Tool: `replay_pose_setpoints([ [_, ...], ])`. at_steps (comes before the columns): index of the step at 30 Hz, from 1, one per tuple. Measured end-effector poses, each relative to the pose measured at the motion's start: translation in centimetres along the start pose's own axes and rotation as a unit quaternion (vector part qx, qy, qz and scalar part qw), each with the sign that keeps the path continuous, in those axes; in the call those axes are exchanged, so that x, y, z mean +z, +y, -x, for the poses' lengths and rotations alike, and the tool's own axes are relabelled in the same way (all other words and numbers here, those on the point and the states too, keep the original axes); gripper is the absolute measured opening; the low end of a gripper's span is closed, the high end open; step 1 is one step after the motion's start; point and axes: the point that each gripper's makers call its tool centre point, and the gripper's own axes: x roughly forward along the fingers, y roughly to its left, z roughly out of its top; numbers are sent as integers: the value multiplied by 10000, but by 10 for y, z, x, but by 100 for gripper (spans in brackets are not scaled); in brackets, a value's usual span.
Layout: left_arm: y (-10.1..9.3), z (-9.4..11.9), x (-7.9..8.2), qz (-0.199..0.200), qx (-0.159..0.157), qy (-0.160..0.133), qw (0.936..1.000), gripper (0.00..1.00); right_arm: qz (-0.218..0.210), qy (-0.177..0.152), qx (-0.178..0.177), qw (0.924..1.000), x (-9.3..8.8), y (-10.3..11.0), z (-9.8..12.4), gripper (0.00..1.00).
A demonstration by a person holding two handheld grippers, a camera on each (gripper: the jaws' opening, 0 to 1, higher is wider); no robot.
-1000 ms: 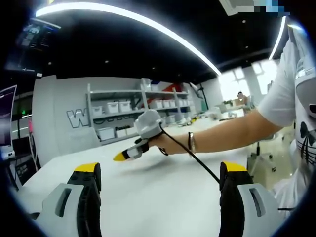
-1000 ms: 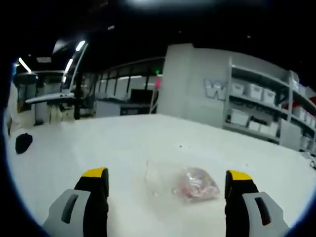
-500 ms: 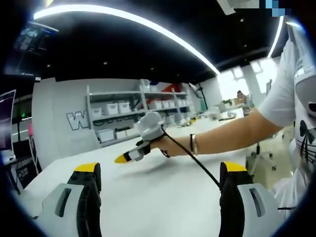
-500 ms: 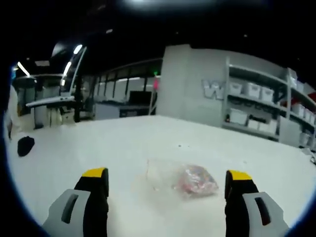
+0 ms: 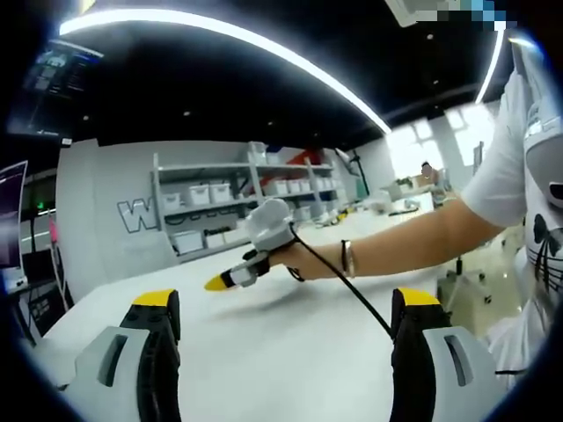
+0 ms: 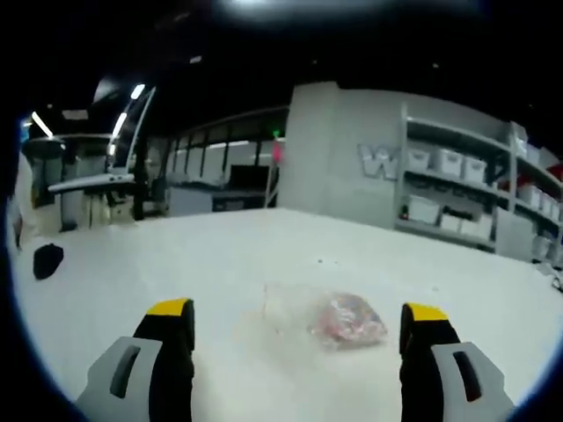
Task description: Open the resealable bag by pulling the two sides of the seal apart until the entire bag opening is separated and visibly accessible.
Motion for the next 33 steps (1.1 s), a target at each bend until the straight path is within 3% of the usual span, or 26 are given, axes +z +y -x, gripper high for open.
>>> replay_pose_setpoints([
  [20,0,-1,3,-3,-22,-25,10000,99,-22,-147,-22,9999,7,2,17,97],
  [33,8,-2,3,16,52,6,10000,99,-56,-39,-39,10000,4,1,24,97],
])
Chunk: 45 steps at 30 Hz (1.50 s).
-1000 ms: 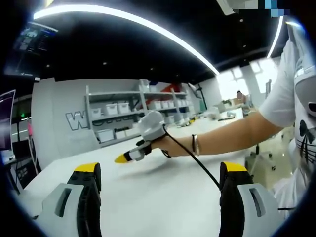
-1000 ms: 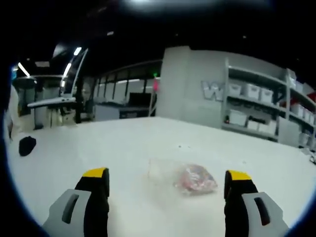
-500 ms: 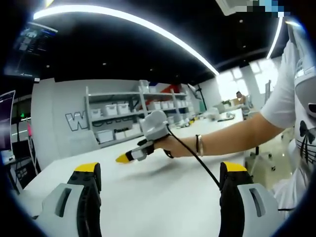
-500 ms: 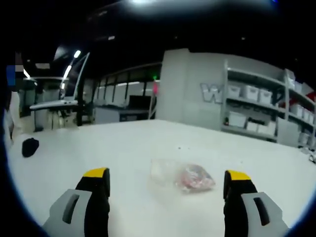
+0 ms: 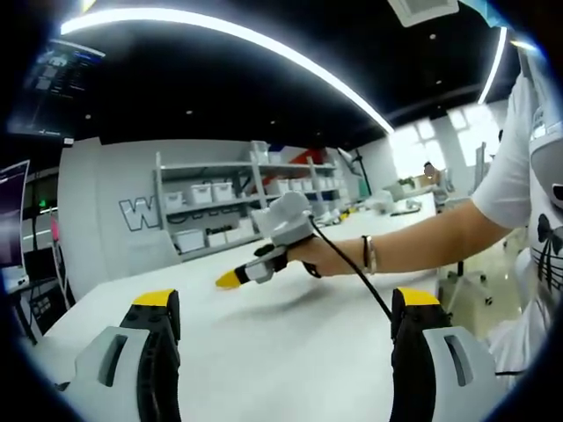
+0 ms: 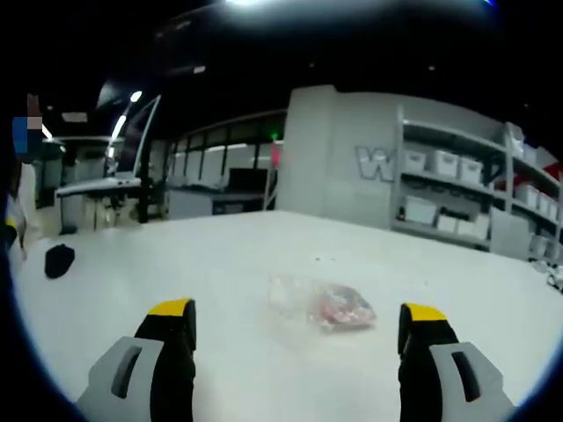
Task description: Open the resealable bag by pulling the two sides of the seal apart until the entire bag opening is separated and visibly accessible.
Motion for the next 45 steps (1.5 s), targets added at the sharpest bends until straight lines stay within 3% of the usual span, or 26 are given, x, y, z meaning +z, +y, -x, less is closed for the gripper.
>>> replay_pose_setpoints([
  [15,3,-2,0,-12,-25,3,10000,99,22,275,-19,9996,-12,0,7,96],
  [45,17,-4,-1,56,124,-29,9999,99,188,389,-23,9991,-22,-2,26,93],
])
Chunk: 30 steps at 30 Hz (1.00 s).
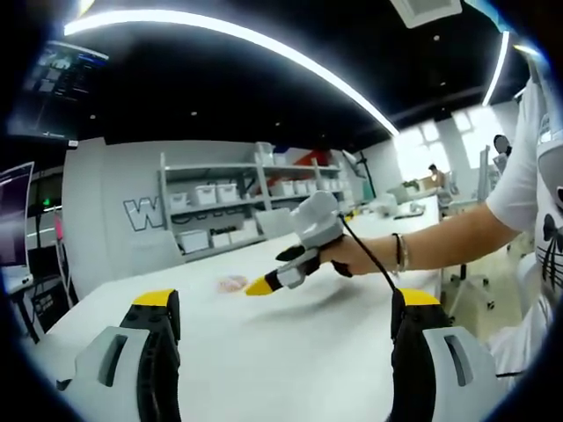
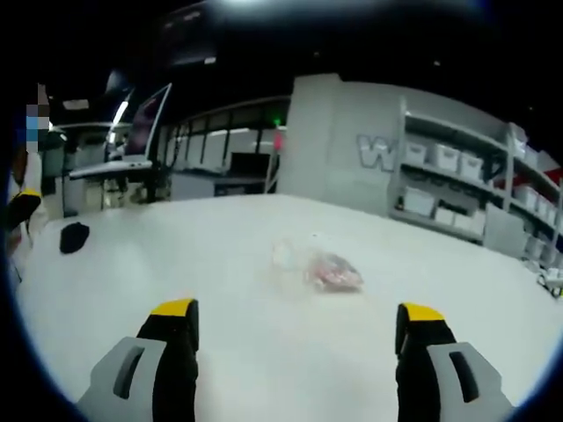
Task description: Open the resealable bag by pulling the two sides of the seal apart until the entire bag opening is separated and visibly accessible.
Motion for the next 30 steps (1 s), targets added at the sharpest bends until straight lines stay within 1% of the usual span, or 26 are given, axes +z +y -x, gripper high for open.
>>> replay_pose_setpoints([
  [5,1,1,1,-17,8,-17,10000,99,-42,8,-15,10000,-3,0,1,93],
  [11,3,2,-2,-9,11,15,10000,99,-122,17,33,9999,-7,4,4,92],
  [19,4,2,-4,18,32,20,10000,99,-95,6,13,10000,-7,6,12,92],
  [23,3,3,-5,25,24,36,10000,99,-150,-8,71,9999,-7,11,17,92],
  [30,3,3,-4,12,23,0,10000,99,-129,-25,71,9999,-7,13,24,92],
])
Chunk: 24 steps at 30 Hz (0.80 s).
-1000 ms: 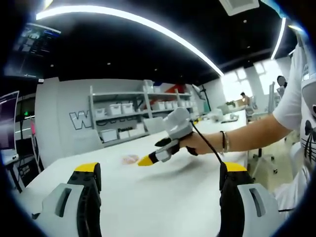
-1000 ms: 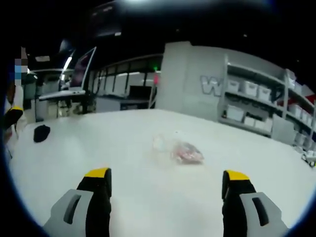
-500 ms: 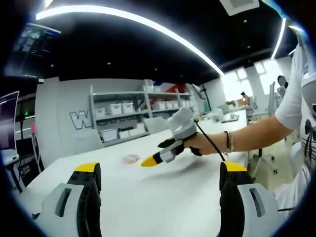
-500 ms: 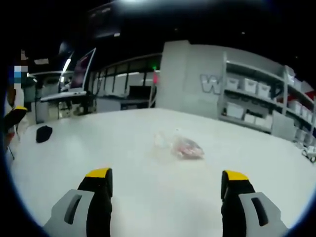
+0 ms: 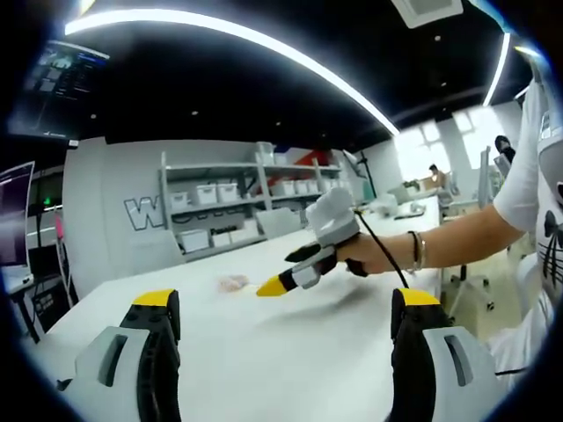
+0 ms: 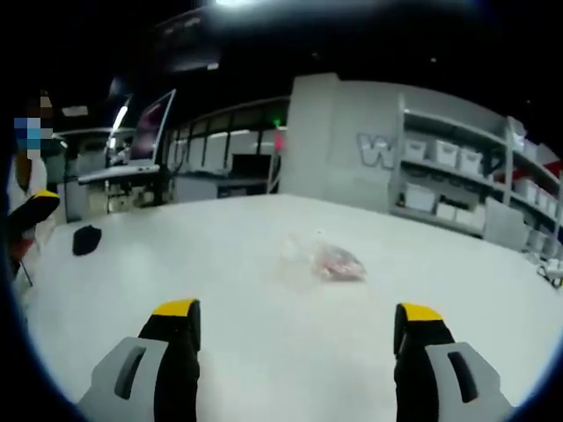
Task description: Open the resealable bag by pulling the two sides of the seal apart until the entire bag opening is separated and visibly accessible.
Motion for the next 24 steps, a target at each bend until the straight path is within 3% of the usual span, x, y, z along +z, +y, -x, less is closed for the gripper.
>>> replay_pose_setpoints([
  [24,3,-4,0,32,6,-41,10000,99,-21,33,-4,10000,-7,-1,17,92],
])
